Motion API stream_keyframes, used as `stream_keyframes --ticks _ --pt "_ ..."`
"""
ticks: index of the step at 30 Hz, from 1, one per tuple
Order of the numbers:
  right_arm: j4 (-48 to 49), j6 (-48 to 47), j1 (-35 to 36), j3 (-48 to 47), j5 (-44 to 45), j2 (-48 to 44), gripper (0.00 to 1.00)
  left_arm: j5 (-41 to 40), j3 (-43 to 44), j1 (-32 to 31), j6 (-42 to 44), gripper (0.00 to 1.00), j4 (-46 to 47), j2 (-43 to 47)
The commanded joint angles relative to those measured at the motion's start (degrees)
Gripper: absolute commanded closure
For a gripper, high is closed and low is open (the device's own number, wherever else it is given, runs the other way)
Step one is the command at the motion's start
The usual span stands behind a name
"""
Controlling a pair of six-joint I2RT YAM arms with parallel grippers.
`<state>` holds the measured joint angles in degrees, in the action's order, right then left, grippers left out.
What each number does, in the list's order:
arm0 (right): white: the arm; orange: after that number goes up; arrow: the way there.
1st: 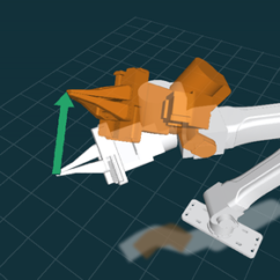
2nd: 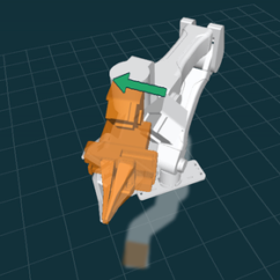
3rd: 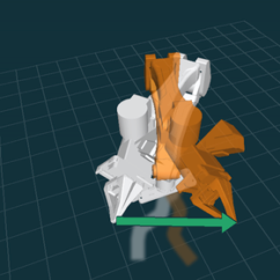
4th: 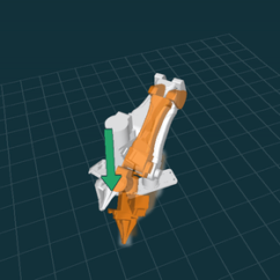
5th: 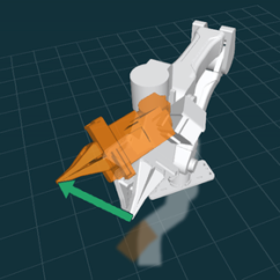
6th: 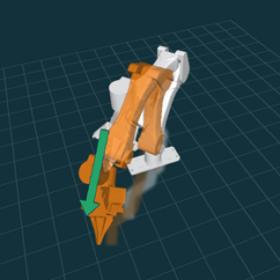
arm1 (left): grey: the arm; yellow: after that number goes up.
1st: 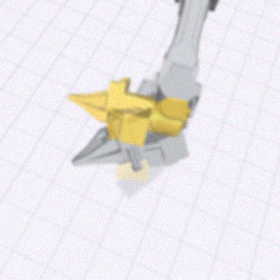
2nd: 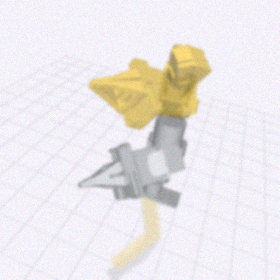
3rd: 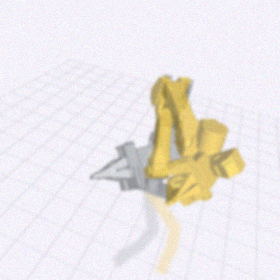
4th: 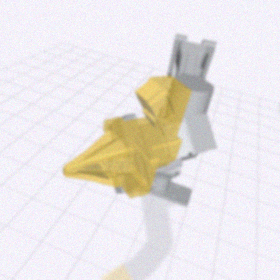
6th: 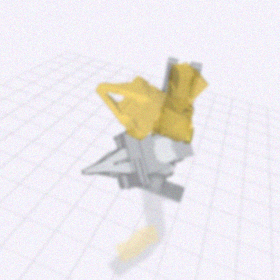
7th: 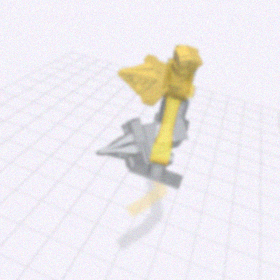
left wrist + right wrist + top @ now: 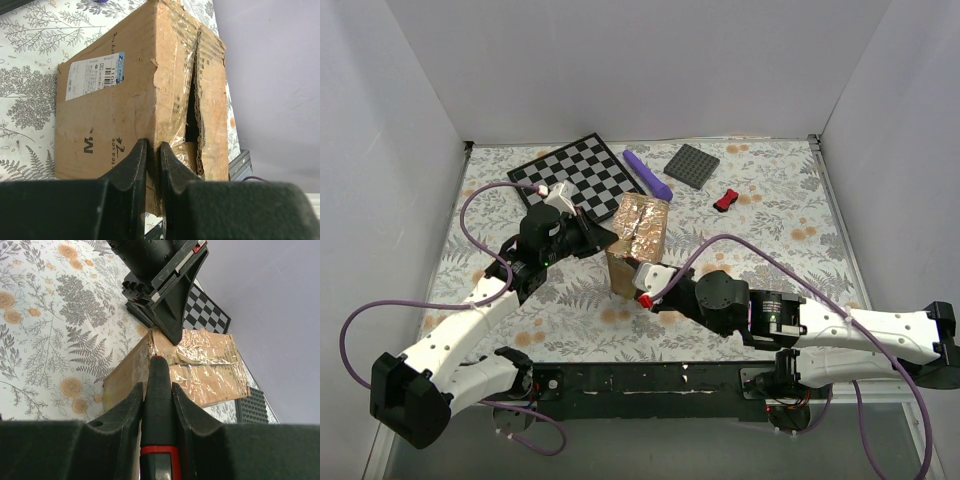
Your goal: Unpack the express box
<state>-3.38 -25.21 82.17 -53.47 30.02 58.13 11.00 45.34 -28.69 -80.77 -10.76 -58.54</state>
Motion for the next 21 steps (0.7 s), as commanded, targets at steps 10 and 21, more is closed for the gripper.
stream_keyframes --ticks 10,21 --pt "-14.99 2.09 -0.87 0.65 7.33 -3.28 0.99 -5.38 -1.22 1.09 0.7 1.0 -3.56 1.94" --pt "6.45 -2.47 -0.7 -4.97 -2.15 -4.17 0.99 -5.64 0.1 1.09 1.93 1.0 -4.62 1.42"
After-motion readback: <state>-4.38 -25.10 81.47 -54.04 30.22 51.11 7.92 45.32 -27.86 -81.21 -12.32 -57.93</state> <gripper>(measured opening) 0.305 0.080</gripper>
